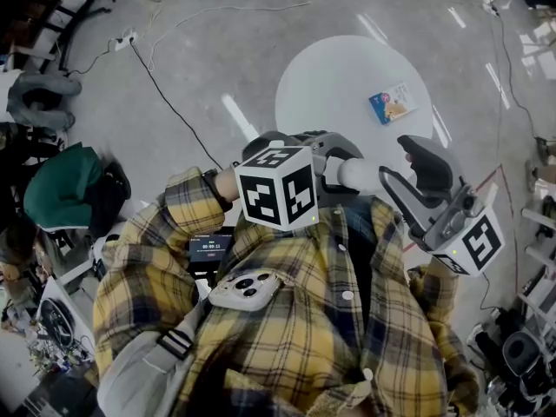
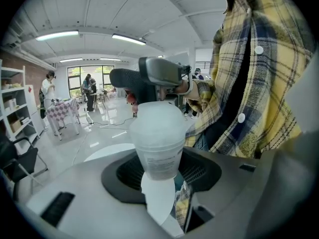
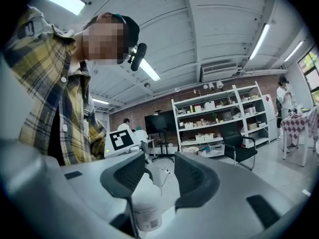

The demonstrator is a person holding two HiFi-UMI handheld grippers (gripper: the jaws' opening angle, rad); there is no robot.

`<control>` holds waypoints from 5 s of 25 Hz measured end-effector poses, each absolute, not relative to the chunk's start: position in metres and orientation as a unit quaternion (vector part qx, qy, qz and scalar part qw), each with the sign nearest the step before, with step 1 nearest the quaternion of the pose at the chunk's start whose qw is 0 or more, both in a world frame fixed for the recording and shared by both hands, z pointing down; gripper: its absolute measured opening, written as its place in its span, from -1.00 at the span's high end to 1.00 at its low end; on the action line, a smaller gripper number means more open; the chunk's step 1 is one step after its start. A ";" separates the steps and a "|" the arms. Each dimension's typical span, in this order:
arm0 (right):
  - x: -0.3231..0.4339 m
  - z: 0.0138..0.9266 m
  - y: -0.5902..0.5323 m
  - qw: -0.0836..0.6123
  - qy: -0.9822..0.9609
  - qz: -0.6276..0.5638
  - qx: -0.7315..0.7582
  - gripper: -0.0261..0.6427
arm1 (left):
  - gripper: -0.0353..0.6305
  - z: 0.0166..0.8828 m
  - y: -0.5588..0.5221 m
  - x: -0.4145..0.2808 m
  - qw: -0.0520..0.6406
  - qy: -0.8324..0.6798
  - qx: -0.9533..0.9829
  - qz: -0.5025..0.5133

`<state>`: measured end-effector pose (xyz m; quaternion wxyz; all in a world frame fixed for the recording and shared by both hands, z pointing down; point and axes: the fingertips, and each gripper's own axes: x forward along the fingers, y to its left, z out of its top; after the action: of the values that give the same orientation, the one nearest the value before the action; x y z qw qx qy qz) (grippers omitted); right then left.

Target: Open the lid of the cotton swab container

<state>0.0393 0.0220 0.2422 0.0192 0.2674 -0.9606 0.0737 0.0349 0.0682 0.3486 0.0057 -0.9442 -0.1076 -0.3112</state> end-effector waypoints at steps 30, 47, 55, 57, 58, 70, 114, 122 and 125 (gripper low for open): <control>-0.004 0.274 0.059 0.098 -0.986 0.055 0.125 0.23 | 0.27 0.327 0.081 0.042 0.000 -0.148 -0.947 -0.285; -0.006 0.285 0.063 0.107 -0.984 0.085 0.119 0.27 | 0.28 0.337 0.086 0.040 -0.007 -0.152 -0.939 -0.307; -0.005 0.286 0.063 0.109 -0.983 0.099 0.112 0.27 | 0.28 0.339 0.088 0.041 -0.014 -0.154 -0.940 -0.306; -0.006 0.286 0.063 0.109 -0.982 0.106 0.110 0.27 | 0.28 0.339 0.089 0.040 -0.018 -0.155 -0.939 -0.305; -0.006 0.286 0.063 0.109 -0.982 0.109 0.108 0.27 | 0.28 0.339 0.089 0.040 -0.020 -0.155 -0.940 -0.305; -0.007 0.285 0.063 0.098 -0.977 0.171 0.080 0.26 | 0.28 0.342 0.091 0.040 -0.015 -0.154 -0.938 -0.309; 0.039 0.257 -0.016 -0.021 -0.948 0.192 0.253 0.34 | 0.28 0.336 0.070 0.038 -0.006 -0.094 -0.952 -0.292; 0.057 0.237 -0.016 -0.007 -0.937 0.132 0.323 0.38 | 0.28 0.332 0.052 0.035 -0.016 -0.041 -0.958 -0.285; 0.065 0.233 -0.014 -0.001 -0.927 0.115 0.356 0.38 | 0.28 0.329 0.044 0.034 -0.022 -0.015 -0.959 -0.283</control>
<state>0.0648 -0.0139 0.2326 -0.0008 0.3563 -0.9273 0.1145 0.0343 0.0444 0.3285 -0.0217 -0.9589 -0.0148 -0.2826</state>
